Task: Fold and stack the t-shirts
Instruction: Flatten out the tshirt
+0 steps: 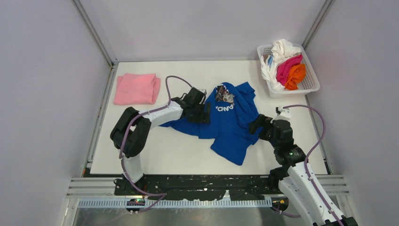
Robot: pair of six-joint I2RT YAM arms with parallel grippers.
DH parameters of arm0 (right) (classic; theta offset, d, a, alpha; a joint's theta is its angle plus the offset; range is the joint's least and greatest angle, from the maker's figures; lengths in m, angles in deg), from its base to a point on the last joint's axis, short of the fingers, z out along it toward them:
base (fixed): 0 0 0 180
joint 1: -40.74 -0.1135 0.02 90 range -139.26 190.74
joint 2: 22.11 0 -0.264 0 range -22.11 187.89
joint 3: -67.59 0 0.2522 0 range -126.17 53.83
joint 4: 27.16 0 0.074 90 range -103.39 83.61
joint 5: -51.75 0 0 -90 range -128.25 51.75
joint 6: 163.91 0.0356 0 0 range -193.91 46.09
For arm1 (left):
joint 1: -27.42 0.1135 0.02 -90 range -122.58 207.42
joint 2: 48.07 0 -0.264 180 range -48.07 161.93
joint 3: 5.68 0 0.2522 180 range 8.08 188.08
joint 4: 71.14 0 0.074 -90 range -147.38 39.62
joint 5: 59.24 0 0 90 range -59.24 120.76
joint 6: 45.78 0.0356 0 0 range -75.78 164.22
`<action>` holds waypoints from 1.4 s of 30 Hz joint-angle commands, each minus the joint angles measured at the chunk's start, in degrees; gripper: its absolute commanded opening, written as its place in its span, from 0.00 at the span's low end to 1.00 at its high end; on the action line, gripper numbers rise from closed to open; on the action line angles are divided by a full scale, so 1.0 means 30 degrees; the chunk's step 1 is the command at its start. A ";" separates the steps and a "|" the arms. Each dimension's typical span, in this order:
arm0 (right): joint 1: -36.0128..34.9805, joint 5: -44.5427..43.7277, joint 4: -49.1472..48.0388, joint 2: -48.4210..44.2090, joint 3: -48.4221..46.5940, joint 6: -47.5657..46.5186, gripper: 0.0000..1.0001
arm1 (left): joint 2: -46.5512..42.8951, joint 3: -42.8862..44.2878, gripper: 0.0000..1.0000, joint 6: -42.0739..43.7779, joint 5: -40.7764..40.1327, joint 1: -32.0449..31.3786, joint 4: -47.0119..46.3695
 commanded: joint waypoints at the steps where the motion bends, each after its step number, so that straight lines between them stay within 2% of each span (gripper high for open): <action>1: 0.0053 -0.0477 -0.0456 0.0014 -0.0054 -0.0178 0.95 | -0.0299 0.0110 0.66 0.0316 -0.1010 -0.0059 0.0391; 4: 0.0025 -0.0517 -0.0461 0.0057 -0.0074 -0.0168 0.95 | -0.0159 0.0059 0.66 0.0389 -0.1021 -0.0059 0.0568; 10: 0.0050 -0.0563 -0.0451 0.0105 -0.0058 -0.0168 0.95 | 0.0083 -0.0376 0.63 -0.0119 0.1059 -0.0138 -0.0674; 16: 0.0031 -0.0589 -0.0450 0.0015 0.0012 -0.0161 0.95 | 0.0442 -0.0004 0.60 -0.0308 0.1424 -0.0376 -0.0634; 20: 0.0035 -0.0653 -0.0475 -0.0009 0.0052 -0.0110 0.95 | -0.0138 -0.0321 0.56 -0.0461 0.1823 -0.0518 -0.1078; 24: 0.0046 -0.0655 -0.0451 0.0122 0.0060 -0.0109 0.95 | -0.0700 -0.0595 0.46 -0.0538 0.1947 -0.0666 -0.1586; 30: 0.0019 -0.0657 -0.0453 0.0079 0.0089 -0.0106 0.95 | -0.0036 0.0134 0.40 -0.0521 0.2007 -0.0674 -0.1413; 34: 0.0056 -0.0703 -0.0452 0.0075 0.0119 -0.0128 0.95 | 0.0391 0.0580 0.26 -0.0541 0.2062 -0.0674 -0.1230; 37: 0.0006 -0.0756 -0.0494 0.0239 0.0145 -0.0125 0.95 | 0.0255 0.0633 0.00 -0.0452 0.1710 -0.0682 -0.1072; 42: 0.0012 -0.0311 -0.0803 0.0923 0.0184 -0.0228 0.95 | -0.1441 0.0319 0.00 0.0330 -0.0170 -0.0682 -0.0400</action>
